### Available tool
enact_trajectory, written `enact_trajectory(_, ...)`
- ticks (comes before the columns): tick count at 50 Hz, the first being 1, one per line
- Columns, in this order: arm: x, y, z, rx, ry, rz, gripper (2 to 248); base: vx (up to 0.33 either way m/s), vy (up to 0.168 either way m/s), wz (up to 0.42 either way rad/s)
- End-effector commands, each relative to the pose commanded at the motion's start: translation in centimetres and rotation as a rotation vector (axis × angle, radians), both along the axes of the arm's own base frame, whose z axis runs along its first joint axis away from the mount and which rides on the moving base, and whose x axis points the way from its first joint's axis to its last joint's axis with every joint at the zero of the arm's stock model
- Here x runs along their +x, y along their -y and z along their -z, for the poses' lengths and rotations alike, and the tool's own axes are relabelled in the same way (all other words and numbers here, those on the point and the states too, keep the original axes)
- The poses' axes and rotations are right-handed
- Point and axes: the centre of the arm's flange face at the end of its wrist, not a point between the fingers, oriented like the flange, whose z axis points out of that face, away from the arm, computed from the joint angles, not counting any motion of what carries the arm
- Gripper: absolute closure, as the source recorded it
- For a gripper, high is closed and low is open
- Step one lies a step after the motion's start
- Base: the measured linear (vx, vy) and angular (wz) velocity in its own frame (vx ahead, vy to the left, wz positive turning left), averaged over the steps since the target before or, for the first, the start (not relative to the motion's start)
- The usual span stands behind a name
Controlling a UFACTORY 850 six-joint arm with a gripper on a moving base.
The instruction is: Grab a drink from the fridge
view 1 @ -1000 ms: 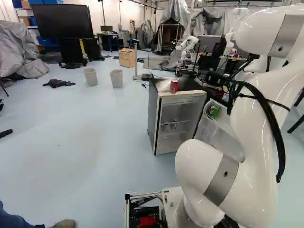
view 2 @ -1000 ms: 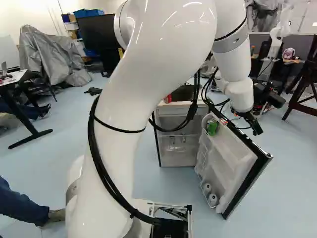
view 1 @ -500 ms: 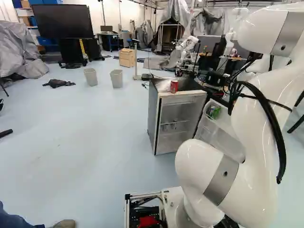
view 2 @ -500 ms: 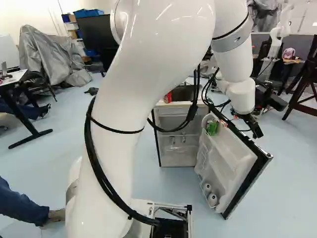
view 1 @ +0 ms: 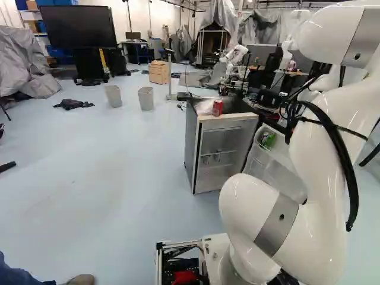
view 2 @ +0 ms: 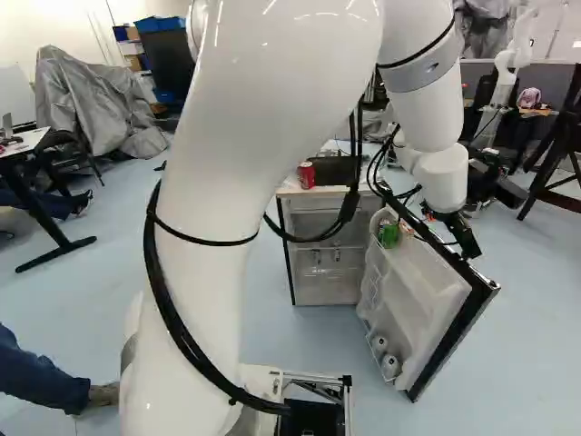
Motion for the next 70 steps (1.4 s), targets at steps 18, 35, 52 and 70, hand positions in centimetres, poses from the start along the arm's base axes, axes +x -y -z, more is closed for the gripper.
enact_trajectory(18, -1.3, -0.8, -0.1, 0.008, -0.006, 0.009, 3, 0.0, 0.0, 0.0)
enact_trajectory(35, -2.5, -1.6, -0.2, 0.016, -0.012, 0.018, 3, 0.0, 0.0, 0.0)
enact_trajectory(52, -3.7, -2.5, -0.3, 0.023, -0.017, 0.026, 3, 0.0, 0.0, 0.0)
enact_trajectory(70, -5.0, -3.8, -0.4, 0.032, -0.024, 0.031, 3, 0.0, 0.0, 0.0)
